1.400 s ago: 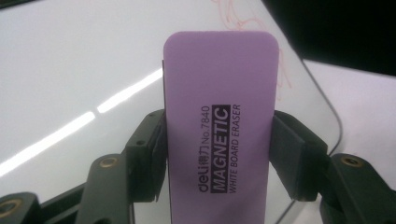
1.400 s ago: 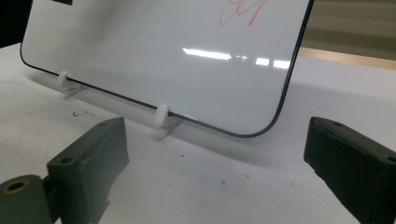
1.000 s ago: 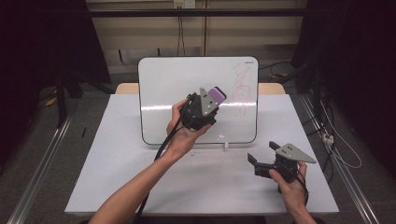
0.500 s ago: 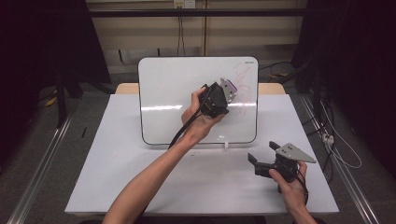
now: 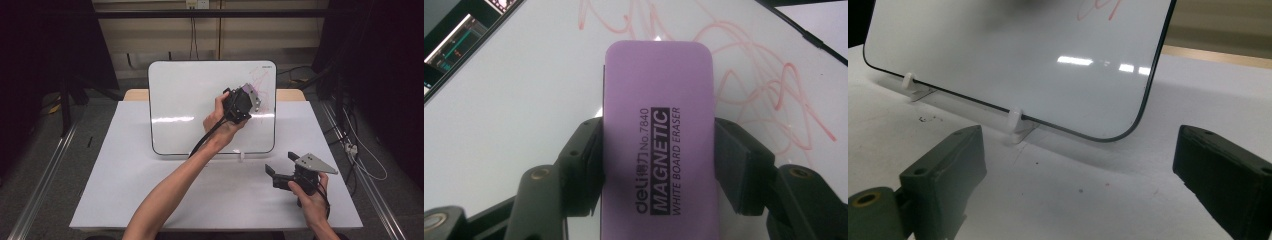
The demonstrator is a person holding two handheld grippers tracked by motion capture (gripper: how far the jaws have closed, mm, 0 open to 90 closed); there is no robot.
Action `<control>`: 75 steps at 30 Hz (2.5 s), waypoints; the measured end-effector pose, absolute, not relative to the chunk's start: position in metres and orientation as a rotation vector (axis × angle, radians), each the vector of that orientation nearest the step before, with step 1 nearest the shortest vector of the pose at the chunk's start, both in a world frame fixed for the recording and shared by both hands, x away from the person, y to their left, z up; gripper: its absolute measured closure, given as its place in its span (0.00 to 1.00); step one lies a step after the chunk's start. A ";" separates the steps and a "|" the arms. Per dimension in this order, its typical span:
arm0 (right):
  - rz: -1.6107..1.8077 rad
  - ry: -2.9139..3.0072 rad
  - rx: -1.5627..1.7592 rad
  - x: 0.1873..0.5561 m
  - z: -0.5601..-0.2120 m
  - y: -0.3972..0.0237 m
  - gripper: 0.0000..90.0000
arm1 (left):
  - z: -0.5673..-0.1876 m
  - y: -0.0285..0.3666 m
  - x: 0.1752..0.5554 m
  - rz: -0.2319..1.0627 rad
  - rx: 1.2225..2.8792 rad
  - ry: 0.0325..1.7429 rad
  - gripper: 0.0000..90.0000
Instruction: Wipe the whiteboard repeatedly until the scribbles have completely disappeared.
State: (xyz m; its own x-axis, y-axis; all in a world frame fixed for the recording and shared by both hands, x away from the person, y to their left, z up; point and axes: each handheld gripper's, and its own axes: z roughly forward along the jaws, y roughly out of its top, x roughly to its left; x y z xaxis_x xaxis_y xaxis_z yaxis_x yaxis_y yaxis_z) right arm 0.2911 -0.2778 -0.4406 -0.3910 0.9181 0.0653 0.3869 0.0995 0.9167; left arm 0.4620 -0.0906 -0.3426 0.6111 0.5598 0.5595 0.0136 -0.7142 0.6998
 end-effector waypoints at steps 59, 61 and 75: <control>1.285 1.854 1.285 0.294 -0.445 -0.282 0.07 | -0.324 -0.129 0.491 1.180 2.083 0.277 0.46; 1.283 1.860 1.276 0.293 -0.445 -0.281 0.07 | -0.334 -0.134 0.481 1.162 2.099 0.231 0.46; 1.288 1.855 1.285 0.292 -0.444 -0.282 0.07 | -0.310 -0.127 0.504 1.167 2.055 0.288 0.46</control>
State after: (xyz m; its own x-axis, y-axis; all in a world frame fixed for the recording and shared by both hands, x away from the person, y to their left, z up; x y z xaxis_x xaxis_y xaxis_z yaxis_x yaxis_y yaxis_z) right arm 0.2922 -0.2820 -0.4443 -0.4024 0.9114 0.0861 0.3990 0.0899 0.9125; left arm 0.5044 -0.1265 -0.3097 0.5606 0.5177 0.6462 -0.1580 -0.6992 0.6972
